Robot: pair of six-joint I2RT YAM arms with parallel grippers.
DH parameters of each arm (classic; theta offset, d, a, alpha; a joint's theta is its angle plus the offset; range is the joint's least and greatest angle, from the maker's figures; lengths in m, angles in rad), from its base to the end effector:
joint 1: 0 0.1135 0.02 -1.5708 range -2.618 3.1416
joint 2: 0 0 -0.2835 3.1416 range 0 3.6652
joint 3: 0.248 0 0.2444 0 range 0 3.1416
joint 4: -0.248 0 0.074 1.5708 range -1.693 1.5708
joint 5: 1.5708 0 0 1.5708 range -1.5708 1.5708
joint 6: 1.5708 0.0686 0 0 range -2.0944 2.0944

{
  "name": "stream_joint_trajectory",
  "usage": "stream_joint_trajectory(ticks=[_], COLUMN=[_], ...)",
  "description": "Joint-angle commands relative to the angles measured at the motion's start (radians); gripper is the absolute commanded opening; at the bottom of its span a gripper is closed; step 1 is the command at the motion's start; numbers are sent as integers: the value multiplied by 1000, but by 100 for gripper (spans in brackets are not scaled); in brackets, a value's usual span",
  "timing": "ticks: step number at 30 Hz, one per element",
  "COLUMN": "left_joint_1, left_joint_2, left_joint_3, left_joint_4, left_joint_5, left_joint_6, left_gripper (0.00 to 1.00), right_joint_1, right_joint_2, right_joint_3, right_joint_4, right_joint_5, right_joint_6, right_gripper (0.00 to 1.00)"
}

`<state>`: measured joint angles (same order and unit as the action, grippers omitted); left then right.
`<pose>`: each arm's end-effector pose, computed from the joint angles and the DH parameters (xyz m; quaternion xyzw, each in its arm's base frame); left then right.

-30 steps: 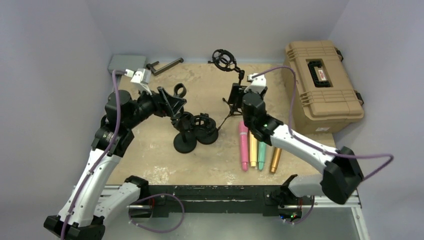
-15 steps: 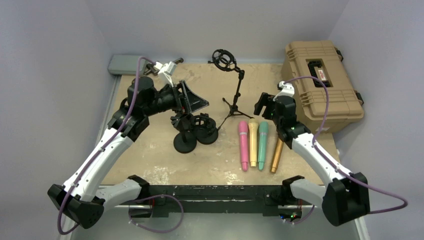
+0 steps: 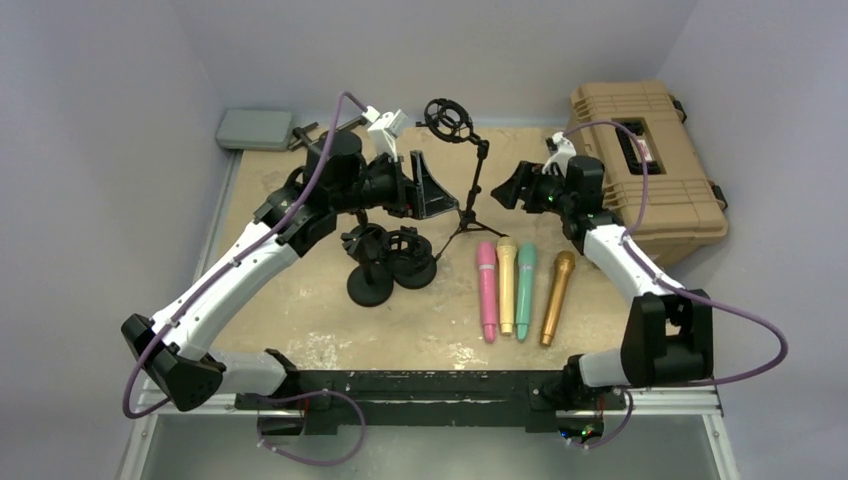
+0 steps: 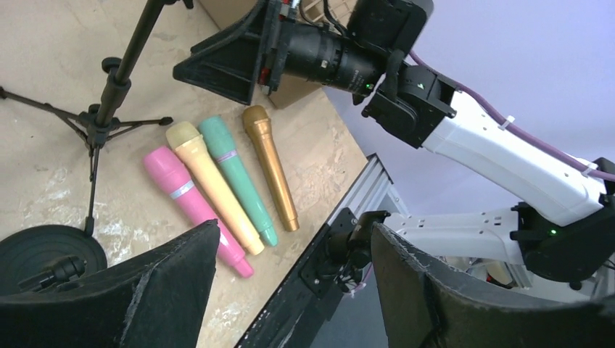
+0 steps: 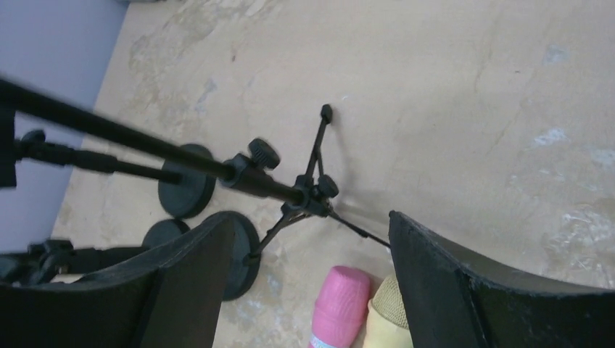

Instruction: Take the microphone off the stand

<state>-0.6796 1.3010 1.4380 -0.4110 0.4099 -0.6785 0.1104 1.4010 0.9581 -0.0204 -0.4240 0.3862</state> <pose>0.2183 -0.2115 0.4415 0.1233 0.7803 -0.4976 0.3582 0.3289 0.0648 0.2846 0.0047 0.8388 0.2998 0.4544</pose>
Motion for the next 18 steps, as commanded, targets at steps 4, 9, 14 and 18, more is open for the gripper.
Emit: stream_joint_trajectory(ticks=[4, 9, 14, 18], left_joint_1=[-26, -27, -27, -27], left_joint_2=[-70, -178, -292, -368], left_joint_3=[-44, -102, -151, -181], left_joint_4=[-13, -62, -101, -126], left_joint_5=[-60, -101, -128, -159], left_joint_6=[33, 37, 27, 17], left_gripper=[74, 74, 74, 74], right_joint_1=[32, 122, 143, 194], right_joint_2=[-113, -58, 33, 65], right_joint_3=[-213, -116, -44, -21], right_joint_4=[617, 604, 616, 629], right_joint_5=[-217, -163, -153, -88], right_joint_6=[-58, -224, -266, -295], right_gripper=[74, 71, 66, 58])
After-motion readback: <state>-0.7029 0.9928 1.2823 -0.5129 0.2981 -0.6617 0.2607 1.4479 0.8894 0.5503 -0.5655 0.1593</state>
